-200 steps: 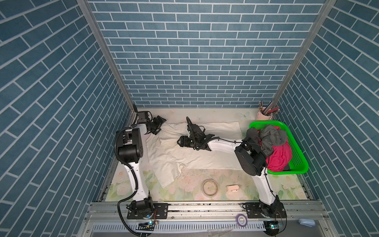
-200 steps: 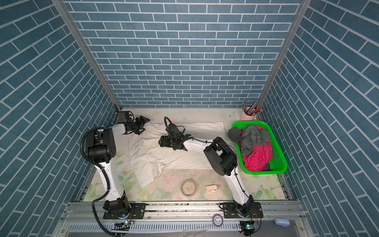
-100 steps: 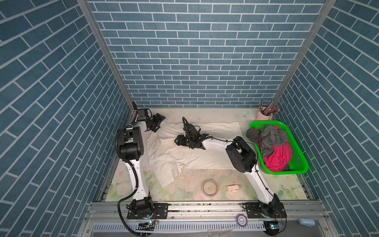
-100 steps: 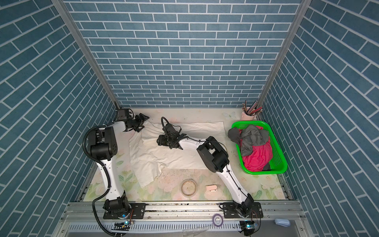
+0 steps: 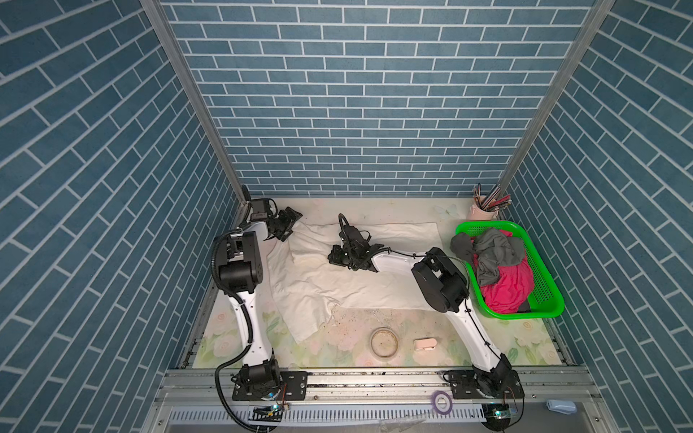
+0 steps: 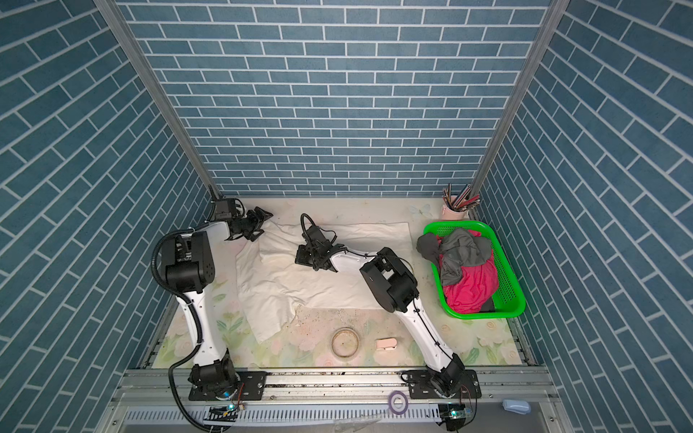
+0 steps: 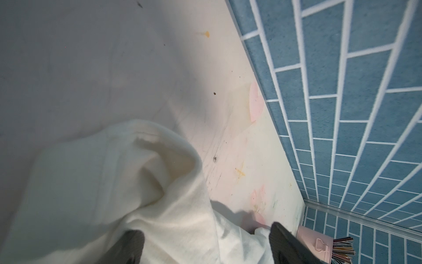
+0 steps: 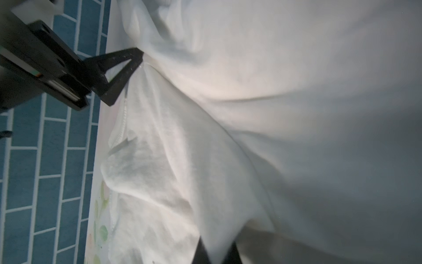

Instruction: Fold and stack the t-shirts

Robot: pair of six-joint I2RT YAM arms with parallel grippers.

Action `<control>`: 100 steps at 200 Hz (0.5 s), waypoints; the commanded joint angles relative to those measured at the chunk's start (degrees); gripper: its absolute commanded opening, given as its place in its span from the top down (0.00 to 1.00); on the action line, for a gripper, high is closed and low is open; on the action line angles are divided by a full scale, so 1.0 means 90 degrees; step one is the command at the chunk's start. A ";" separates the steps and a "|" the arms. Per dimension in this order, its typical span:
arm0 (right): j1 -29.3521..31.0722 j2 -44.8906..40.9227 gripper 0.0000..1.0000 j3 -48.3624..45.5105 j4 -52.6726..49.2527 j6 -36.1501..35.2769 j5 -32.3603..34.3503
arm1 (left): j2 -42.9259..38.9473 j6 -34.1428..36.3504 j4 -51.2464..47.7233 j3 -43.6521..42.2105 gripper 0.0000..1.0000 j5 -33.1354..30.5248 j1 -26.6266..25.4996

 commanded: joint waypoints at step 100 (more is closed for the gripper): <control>-0.0186 -0.1484 0.50 -0.0735 -0.0858 -0.0993 -0.0378 | 0.0426 0.0361 -0.0596 -0.0041 0.12 -0.0611 0.0126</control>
